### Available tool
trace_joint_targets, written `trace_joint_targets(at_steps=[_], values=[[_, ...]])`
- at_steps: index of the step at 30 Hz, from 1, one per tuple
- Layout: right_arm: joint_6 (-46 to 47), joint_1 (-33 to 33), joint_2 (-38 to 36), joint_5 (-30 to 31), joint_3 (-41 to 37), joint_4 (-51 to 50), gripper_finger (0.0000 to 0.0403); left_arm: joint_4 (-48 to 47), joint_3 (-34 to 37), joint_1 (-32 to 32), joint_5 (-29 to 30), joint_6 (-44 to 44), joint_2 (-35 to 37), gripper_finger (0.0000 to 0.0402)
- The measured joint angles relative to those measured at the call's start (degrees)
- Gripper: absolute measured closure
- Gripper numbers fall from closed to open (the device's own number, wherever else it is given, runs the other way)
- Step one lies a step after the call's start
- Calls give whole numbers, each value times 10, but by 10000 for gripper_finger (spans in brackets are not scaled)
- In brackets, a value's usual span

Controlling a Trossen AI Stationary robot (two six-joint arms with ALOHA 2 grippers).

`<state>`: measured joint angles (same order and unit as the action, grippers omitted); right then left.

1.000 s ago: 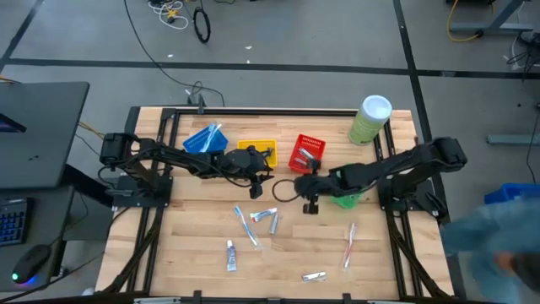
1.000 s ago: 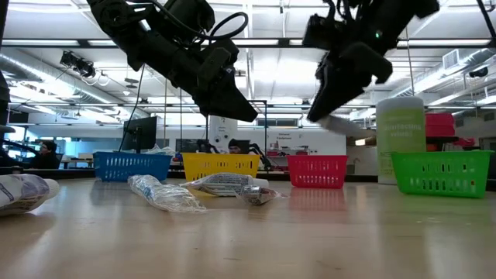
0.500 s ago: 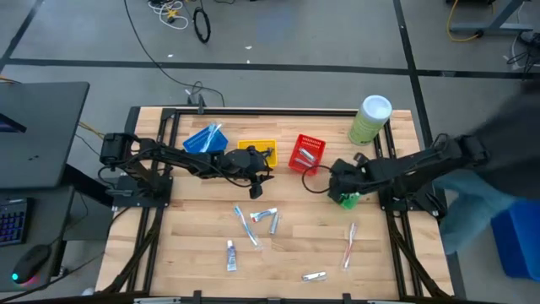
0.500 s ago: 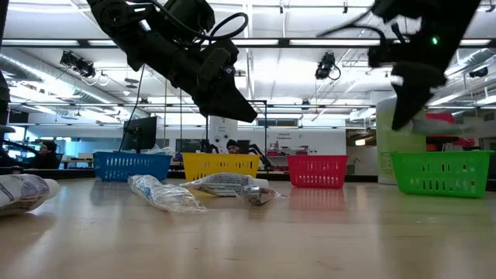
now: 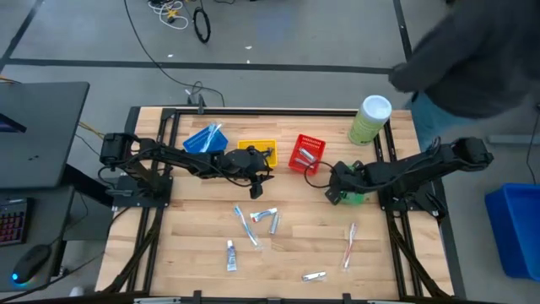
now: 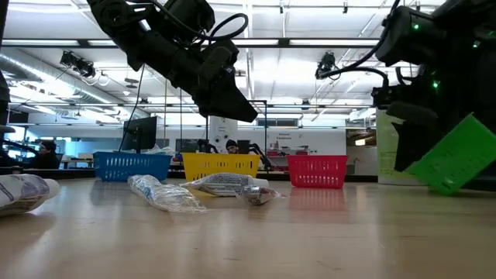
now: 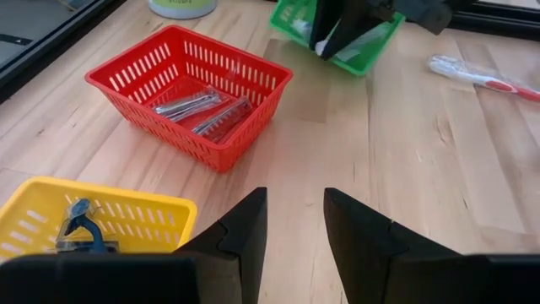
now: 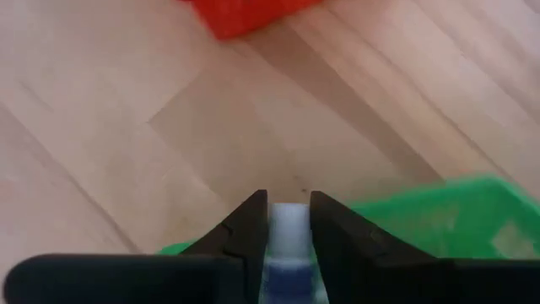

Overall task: Pick & Place Travel size toiletries
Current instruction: Put the white toothpaste into the green bin, then adjust the green bin

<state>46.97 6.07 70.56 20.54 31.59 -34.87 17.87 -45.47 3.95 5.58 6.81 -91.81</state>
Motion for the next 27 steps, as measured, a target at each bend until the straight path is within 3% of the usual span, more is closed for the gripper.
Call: trace_joint_targets(at_steps=[7,17,20,27], values=[[-14,-1,0,2,9,-15,247,0,0,0,0,-1,0,275],[-73,-1,0,-7,121,-144,211,0,0,0,0,-2,0,275],[-74,-1,0,-48,168,-217,211,0,0,0,0,-2,0,275],[-13,11,0,-232,190,-349,227,0,0,0,0,-1,0,275]])
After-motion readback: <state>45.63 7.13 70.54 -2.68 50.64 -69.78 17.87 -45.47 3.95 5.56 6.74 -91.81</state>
